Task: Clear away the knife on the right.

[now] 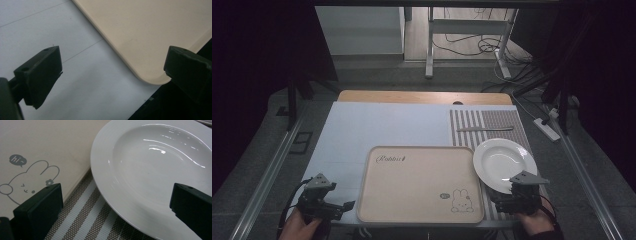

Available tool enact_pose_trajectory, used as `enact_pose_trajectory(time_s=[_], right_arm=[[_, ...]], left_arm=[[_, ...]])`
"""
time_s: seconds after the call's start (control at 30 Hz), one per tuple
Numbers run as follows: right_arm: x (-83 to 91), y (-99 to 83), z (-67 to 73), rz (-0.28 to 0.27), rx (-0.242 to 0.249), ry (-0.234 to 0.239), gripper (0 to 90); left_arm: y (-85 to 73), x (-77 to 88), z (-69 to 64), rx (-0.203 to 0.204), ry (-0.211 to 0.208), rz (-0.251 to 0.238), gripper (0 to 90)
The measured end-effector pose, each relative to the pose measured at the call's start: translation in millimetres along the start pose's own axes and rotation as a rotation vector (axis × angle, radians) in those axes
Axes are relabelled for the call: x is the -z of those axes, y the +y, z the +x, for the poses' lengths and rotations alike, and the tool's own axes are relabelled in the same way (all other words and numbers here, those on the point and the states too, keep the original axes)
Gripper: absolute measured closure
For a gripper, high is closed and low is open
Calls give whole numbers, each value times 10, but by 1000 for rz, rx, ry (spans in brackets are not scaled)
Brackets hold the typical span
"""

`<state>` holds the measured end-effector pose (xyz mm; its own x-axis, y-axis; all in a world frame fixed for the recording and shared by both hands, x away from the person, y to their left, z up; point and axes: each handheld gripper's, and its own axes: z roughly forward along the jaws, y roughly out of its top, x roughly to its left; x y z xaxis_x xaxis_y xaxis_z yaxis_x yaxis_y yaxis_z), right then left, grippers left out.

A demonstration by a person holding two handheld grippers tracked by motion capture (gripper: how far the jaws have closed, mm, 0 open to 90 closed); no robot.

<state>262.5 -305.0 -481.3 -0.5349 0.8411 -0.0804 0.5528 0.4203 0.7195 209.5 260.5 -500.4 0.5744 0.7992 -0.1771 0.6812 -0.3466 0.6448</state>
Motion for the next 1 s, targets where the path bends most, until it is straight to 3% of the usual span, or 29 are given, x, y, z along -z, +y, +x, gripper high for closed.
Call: enact_pose_trajectory(time_s=[0.23,0.37,0.8,1.0], right_arm=[[5,5,-4,-6,-1,10,0],[14,41,-23,-16,-23,45,0],[-5,132,-42,-62,-35,89,0],[-39,176,-49,-76,-1,86,0]], left_arm=[[1,-1,0,0,1,2,27],[2,-4,-4,1,2,2,28],[4,-6,-6,-3,5,8,27],[5,-8,-8,-1,6,8,27]])
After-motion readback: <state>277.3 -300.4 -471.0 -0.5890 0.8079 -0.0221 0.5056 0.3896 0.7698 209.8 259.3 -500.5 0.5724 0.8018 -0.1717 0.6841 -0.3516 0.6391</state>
